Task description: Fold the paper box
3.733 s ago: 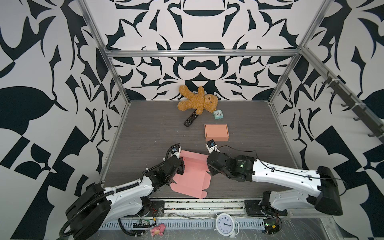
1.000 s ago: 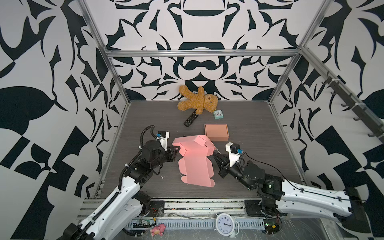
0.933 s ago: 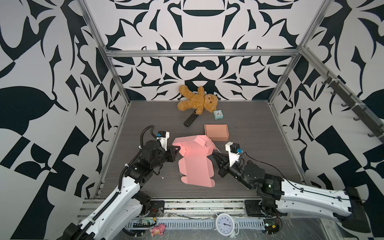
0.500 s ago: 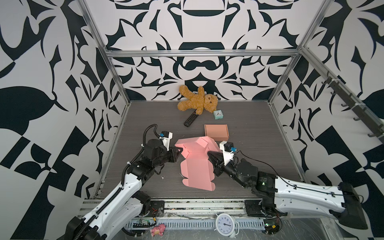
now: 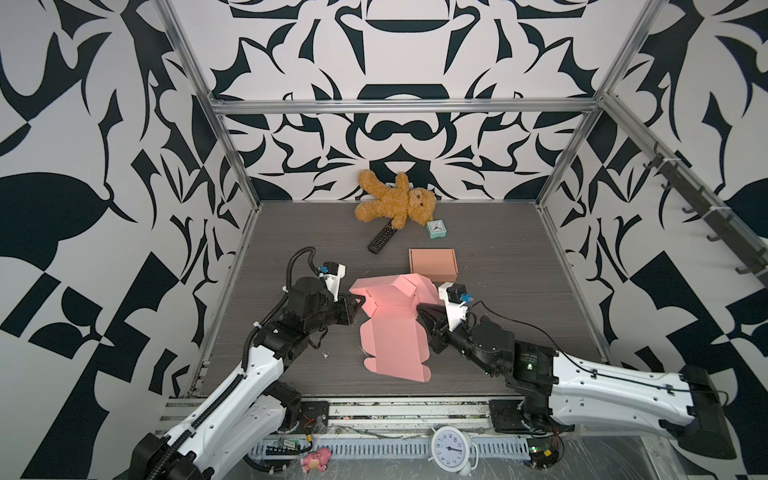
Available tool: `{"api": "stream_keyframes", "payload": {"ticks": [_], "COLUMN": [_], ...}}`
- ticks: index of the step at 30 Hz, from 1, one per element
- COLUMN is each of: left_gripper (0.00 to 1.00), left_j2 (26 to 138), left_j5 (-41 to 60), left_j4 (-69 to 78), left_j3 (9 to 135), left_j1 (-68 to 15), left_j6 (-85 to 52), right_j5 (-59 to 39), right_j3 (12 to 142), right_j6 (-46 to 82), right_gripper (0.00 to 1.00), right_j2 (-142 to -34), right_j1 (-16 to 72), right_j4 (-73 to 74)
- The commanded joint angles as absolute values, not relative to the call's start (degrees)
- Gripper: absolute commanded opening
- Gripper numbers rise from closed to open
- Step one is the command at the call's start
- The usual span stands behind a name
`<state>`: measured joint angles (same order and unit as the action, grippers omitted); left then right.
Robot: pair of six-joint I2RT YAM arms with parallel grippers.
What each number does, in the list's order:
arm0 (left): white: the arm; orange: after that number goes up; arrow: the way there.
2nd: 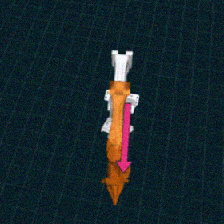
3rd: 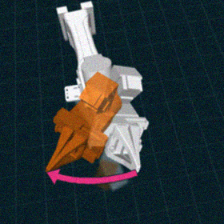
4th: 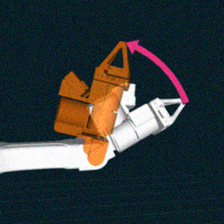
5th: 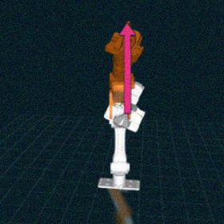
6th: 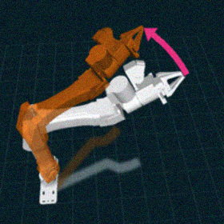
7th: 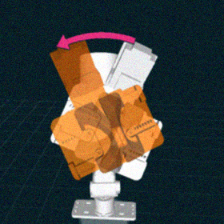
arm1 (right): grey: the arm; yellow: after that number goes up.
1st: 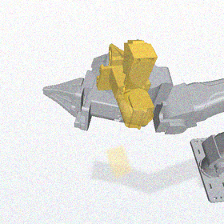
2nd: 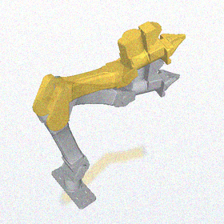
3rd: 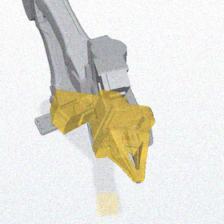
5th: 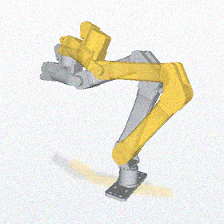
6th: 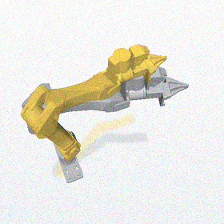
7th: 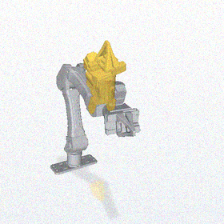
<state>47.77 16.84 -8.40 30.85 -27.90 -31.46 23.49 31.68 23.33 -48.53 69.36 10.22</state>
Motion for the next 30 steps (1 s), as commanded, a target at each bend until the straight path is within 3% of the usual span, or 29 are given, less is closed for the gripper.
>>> {"api": "stream_keyframes", "payload": {"ticks": [1,4,12,24,30], "left_gripper": [0.03,0.03,0.03,0.02,0.02], "left_j2": [48.07,48.34,48.43,47.72,47.63], "left_j5": [17.08,19.5,21.37,26.26,27.22], "left_j4": [-9.4,-7.6,-12.12,-14.41,-14.67], "left_j3": [32.95,32.7,34.68,31.96,30.71], "left_j1": [-27.69,-27.5,-25.35,-20.19,-17.79], "left_j6": [-30.58,-31.56,-28.98,-28.09,-27.49], "right_j5": [26.07,25.74,23.31,18.36,16.78], "right_j3": [35.19,37.78,42.15,44.95,50.86], "right_j6": [20.95,20.05,17.11,16.11,18.99], "right_gripper": [0.12,0.12,0.23,0.33,0.42], "right_j2": [-44.04,-41.19,-38.04,-39.55,-45.59], "right_j1": [69.25,69.3,69.32,69.34,69.36], "right_j4": [2.83,-4.27,-13.58,-8.55,-9.91]}}
